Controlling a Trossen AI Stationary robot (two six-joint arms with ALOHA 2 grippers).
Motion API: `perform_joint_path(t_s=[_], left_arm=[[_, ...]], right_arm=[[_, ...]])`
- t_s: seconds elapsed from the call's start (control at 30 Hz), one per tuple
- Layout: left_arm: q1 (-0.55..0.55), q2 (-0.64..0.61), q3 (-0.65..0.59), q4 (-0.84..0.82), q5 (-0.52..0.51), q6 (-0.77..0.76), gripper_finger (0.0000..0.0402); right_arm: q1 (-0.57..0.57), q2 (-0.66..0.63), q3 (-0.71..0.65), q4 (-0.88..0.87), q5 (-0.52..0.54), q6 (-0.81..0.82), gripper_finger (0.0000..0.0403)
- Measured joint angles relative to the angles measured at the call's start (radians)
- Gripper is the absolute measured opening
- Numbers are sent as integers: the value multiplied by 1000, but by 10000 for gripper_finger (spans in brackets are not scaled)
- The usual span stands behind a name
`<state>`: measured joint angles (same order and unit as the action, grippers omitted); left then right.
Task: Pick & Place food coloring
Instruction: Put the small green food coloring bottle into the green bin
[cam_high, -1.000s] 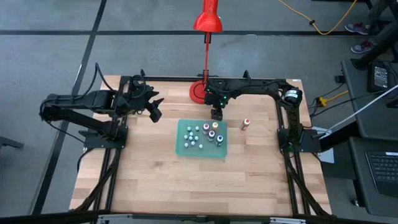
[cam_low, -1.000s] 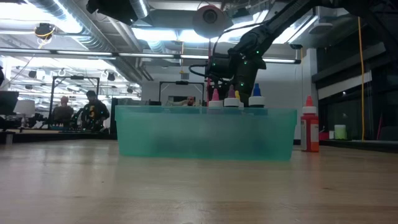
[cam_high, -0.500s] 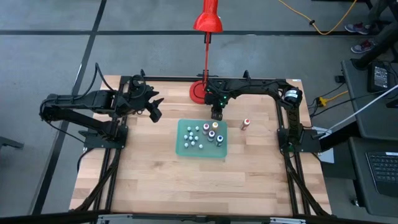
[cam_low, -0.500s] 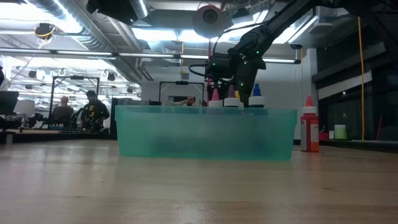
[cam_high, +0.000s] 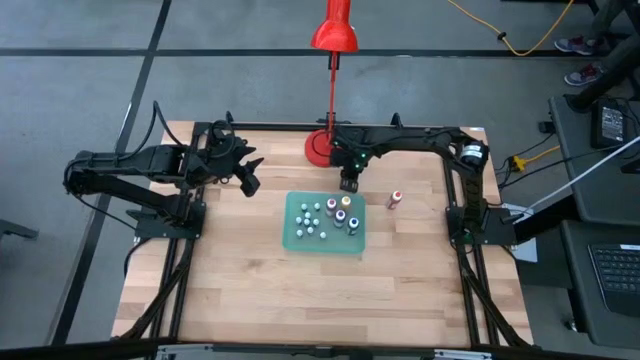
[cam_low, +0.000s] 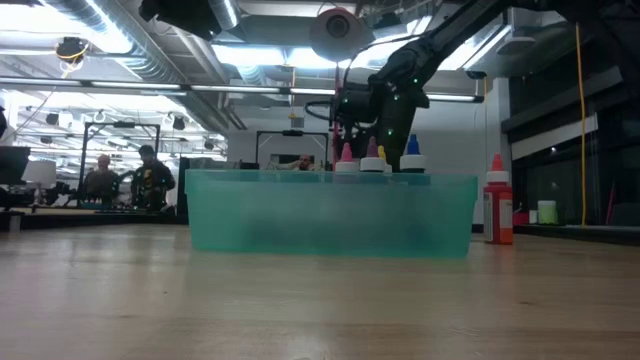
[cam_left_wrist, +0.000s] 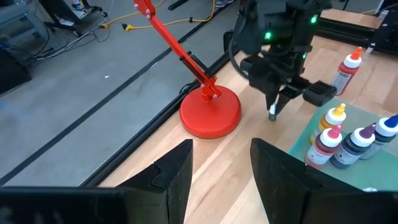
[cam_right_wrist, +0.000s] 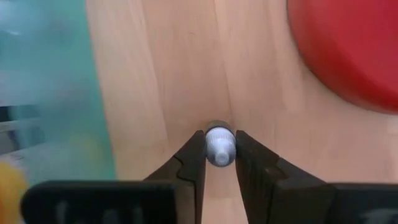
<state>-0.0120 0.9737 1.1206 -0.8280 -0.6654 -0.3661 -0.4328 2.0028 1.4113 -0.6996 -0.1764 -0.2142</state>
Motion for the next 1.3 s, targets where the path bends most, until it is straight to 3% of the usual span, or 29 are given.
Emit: perform_joint_path(t_s=[0.37, 0.67, 0.97, 1.17, 1.3], left_arm=[[0, 0, 0, 0, 3, 25, 157], [0, 0, 0, -1, 25, 39, 157], [-1, 0, 0, -20, 65, 56, 157], [-1, 0, 0, -20, 115, 74, 157], [-1, 0, 0, -20, 140, 93, 157]], right_arm=[[45, -280, 0, -126, 81, 12, 72], [269, -489, 2, -143, 160, 106, 73], [501, -411, 1, -43, 243, 294, 75], [562, -294, 6, 58, 244, 403, 75], [572, -178, 96, 42, 238, 420, 75]])
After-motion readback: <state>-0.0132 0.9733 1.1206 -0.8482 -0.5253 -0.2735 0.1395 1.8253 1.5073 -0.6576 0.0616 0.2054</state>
